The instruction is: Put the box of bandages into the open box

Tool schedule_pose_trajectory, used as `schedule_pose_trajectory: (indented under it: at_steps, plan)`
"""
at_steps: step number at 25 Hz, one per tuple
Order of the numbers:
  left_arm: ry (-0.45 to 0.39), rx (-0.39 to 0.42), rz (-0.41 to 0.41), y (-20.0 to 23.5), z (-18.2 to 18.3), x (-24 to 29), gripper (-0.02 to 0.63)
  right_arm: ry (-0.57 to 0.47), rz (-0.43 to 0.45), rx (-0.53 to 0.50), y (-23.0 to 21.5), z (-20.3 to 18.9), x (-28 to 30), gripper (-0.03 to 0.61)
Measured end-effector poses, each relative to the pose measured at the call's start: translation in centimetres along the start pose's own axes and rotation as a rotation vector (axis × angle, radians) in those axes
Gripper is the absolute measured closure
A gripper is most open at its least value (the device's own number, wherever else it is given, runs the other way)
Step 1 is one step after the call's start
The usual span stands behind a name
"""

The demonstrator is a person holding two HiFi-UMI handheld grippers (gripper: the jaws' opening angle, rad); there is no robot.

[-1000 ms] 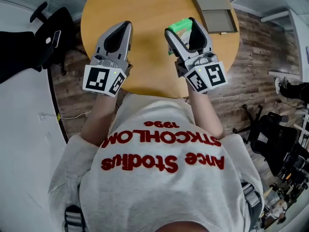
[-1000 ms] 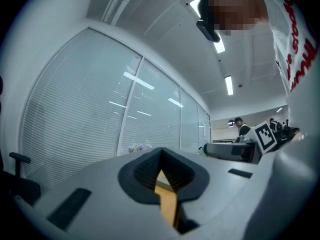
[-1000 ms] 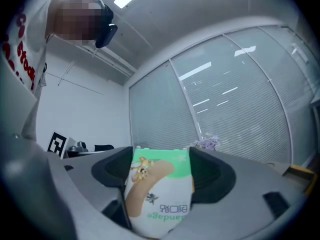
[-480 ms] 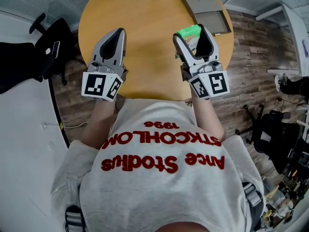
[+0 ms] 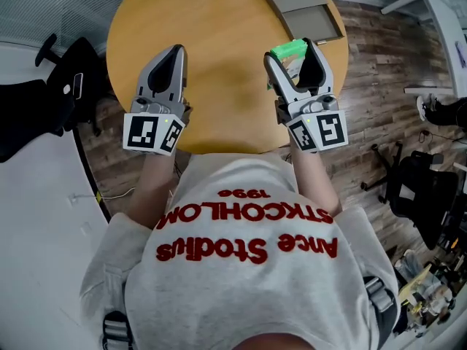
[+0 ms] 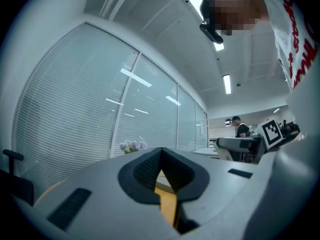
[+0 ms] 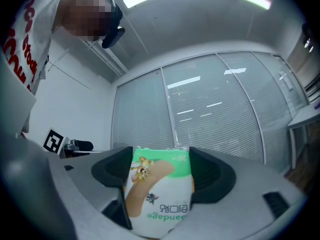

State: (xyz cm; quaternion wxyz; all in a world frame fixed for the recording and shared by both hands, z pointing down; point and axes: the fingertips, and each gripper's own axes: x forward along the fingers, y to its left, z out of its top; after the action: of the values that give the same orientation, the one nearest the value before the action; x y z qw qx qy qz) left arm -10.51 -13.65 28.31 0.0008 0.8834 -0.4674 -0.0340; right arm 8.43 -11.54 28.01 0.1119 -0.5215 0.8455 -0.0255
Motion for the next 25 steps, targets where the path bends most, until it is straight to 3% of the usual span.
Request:
schedule_pose_trajectory:
  at_steps: [13,25]
  plan:
    - [0.032,-0.053,-0.177,-5.1,-3.1,6.9,0.611,0.034,-0.239,-0.019,-6.9,-0.6,-5.6,0.216]
    - [0.087,-0.084,-0.242,-7.6,-6.4,11.6,0.611,0.096,-0.277,0.030,-10.3,-3.4,-5.6,0.216]
